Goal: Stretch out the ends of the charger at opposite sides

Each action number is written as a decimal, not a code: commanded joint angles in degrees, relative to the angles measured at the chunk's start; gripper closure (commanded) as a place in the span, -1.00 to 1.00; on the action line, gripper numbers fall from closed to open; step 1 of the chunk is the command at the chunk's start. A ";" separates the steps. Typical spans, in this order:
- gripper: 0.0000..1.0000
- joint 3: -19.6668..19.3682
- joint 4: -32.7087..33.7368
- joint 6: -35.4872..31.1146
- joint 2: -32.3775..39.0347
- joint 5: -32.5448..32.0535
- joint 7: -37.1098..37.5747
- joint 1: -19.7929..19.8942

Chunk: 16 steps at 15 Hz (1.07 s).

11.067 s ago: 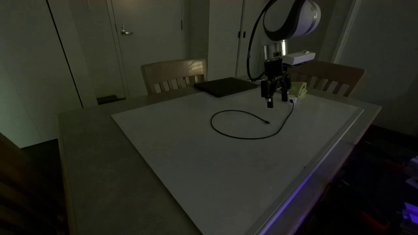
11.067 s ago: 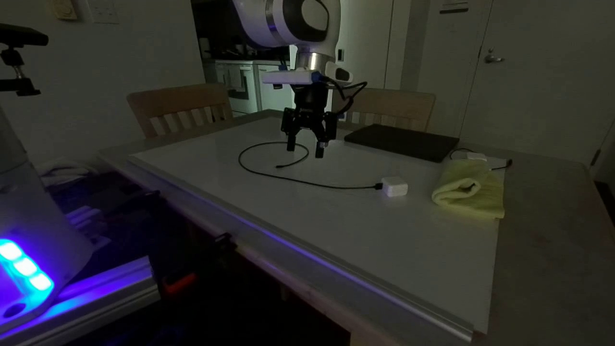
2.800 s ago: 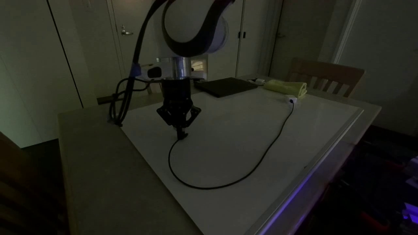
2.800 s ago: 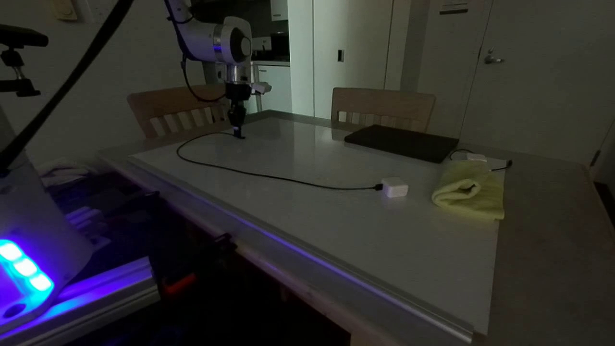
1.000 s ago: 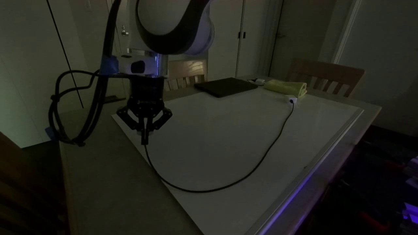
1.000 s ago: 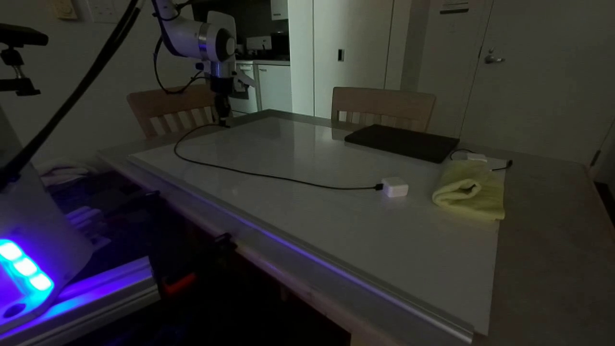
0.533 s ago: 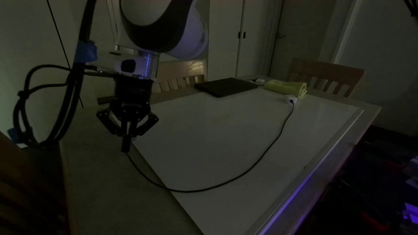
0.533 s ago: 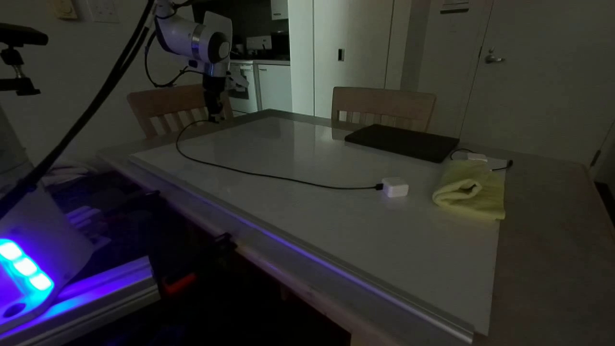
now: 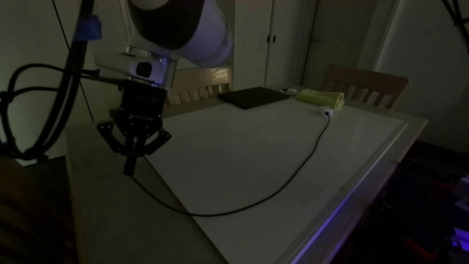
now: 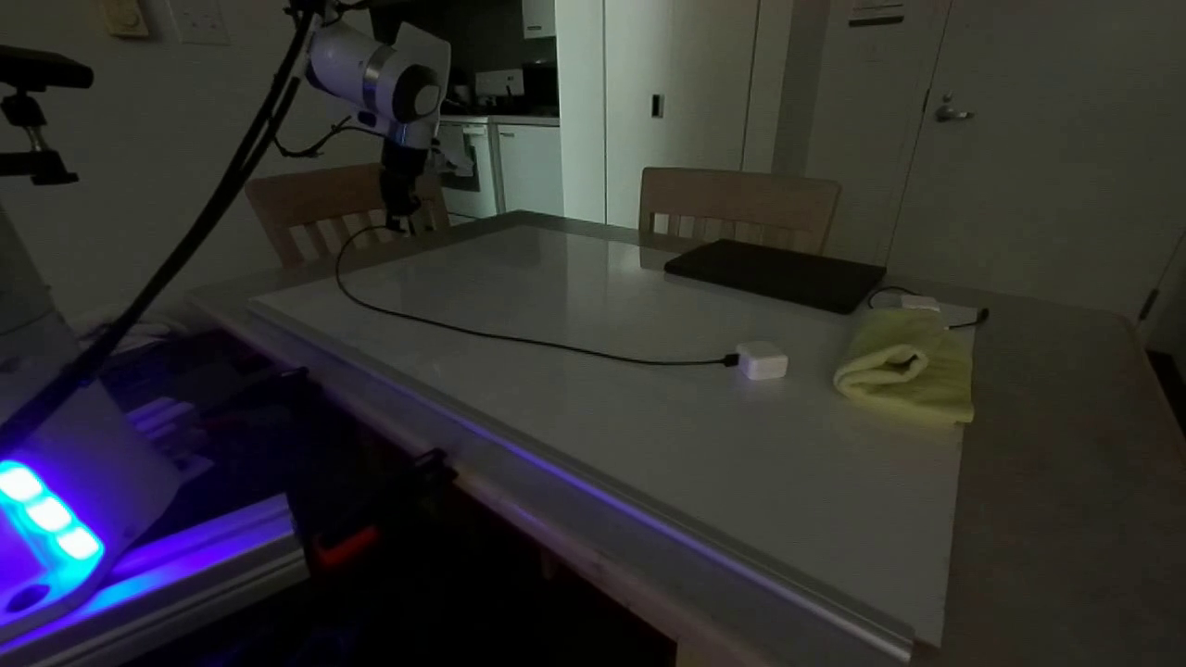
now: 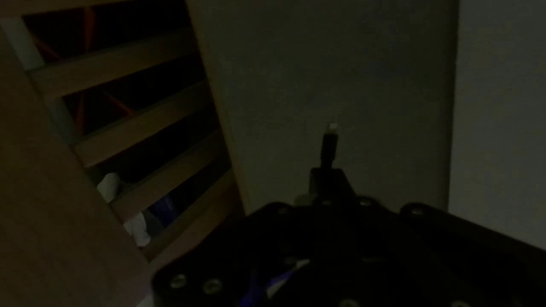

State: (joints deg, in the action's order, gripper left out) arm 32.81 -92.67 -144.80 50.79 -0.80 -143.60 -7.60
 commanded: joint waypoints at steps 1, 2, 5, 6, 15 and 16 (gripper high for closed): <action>0.98 6.71 -0.73 0.44 2.42 4.59 -12.93 5.39; 0.98 14.63 1.64 1.79 7.26 -6.60 -6.33 9.90; 0.29 17.78 -0.35 3.98 8.34 -10.24 -5.39 13.35; 0.13 15.43 -0.43 4.30 6.69 -8.74 -5.62 12.14; -0.99 -2.66 -2.72 -1.85 -5.85 -6.45 7.87 2.23; -1.00 -4.87 -3.23 -2.43 -7.67 -6.70 10.50 0.96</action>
State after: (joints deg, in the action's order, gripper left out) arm 34.32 -92.61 -144.80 49.79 -8.07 -139.02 -2.96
